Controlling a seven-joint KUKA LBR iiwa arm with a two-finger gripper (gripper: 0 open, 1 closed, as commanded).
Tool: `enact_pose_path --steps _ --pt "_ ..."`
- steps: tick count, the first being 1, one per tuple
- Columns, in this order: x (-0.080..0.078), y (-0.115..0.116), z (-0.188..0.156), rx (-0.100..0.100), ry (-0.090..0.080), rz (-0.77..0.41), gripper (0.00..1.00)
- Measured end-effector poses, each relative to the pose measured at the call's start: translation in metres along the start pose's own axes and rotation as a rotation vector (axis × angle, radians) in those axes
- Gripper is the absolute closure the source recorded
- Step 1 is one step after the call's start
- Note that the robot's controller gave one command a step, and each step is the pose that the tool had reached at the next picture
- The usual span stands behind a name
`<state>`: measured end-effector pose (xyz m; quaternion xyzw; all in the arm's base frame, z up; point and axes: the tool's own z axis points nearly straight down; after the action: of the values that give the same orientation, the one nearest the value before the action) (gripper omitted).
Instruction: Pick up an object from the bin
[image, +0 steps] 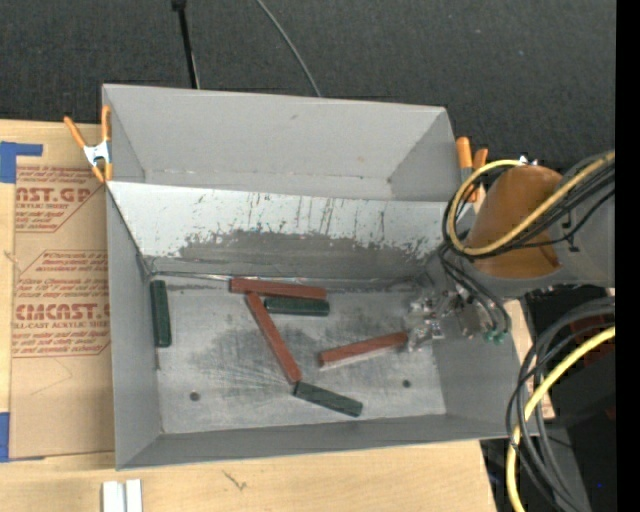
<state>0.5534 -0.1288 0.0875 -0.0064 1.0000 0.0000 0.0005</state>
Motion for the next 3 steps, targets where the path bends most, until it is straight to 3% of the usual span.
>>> enact_pose_path --steps 1,2,3 --pt "0.000 0.000 0.000 0.000 0.000 0.000 0.00" --pt "0.000 0.000 0.000 0.000 0.000 0.000 0.00" --pt "0.004 0.045 0.012 -0.002 0.004 0.012 1.00"
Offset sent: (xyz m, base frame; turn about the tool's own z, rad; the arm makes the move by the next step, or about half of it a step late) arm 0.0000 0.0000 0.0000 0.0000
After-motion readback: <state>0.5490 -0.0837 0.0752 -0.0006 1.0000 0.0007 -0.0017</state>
